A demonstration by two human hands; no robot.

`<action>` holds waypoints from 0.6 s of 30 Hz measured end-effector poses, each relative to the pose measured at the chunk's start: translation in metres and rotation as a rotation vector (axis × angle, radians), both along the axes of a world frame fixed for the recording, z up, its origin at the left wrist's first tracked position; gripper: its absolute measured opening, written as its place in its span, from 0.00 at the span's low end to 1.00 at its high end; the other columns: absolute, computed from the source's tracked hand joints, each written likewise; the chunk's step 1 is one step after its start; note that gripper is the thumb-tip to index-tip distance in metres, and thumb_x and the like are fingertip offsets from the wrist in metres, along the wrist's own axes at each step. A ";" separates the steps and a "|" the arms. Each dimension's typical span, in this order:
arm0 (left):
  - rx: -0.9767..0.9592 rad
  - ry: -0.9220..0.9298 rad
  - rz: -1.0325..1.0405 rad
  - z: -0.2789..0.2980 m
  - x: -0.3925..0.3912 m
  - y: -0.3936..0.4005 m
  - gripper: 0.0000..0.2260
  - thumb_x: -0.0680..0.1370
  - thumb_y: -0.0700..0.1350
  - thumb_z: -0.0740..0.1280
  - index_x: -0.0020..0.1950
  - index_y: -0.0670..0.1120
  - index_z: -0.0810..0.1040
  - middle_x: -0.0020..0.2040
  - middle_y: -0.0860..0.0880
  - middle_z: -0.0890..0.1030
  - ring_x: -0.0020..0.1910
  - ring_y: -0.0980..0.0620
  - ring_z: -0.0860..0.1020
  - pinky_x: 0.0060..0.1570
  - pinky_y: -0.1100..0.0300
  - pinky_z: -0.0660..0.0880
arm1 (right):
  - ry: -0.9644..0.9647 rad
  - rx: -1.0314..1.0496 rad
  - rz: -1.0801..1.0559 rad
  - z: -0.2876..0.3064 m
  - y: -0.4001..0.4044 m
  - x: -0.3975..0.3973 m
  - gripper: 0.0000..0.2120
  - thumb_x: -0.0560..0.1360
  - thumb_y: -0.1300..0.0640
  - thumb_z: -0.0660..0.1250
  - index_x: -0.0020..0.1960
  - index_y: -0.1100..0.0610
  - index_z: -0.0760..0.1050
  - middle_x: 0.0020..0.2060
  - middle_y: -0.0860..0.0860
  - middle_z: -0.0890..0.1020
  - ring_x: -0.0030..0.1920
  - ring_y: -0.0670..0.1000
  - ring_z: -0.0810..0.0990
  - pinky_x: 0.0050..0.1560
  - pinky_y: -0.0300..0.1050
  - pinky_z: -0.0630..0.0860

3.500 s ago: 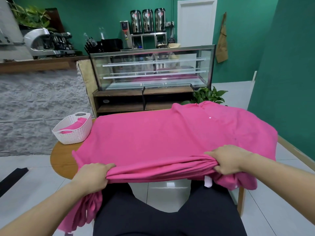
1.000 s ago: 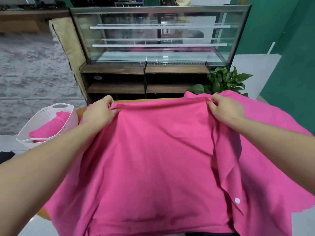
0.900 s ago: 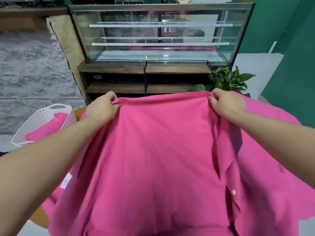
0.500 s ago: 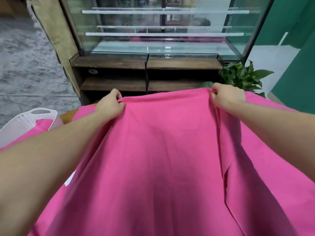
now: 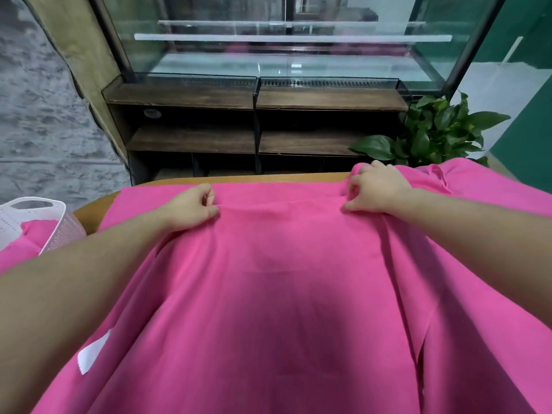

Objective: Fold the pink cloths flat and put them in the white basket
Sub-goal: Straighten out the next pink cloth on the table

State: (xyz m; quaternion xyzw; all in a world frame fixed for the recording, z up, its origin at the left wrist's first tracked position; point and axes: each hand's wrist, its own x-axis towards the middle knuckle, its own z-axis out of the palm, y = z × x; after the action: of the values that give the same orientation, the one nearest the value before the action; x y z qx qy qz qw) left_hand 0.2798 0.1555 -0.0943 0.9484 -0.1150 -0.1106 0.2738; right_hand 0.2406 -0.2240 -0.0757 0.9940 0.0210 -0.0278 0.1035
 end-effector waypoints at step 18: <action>0.093 -0.473 0.133 0.006 0.049 -0.004 0.09 0.77 0.55 0.68 0.43 0.54 0.71 0.41 0.53 0.75 0.42 0.48 0.75 0.43 0.52 0.72 | -0.087 0.191 0.122 0.003 0.026 0.046 0.10 0.83 0.48 0.53 0.55 0.53 0.67 0.52 0.60 0.81 0.50 0.64 0.79 0.42 0.49 0.67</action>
State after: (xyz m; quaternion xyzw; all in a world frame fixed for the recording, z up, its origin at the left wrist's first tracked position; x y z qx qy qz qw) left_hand 0.3285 0.1511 -0.0888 0.9650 -0.1083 0.1277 0.2021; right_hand 0.2870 -0.1976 -0.0726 0.9965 0.0794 0.0237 0.0107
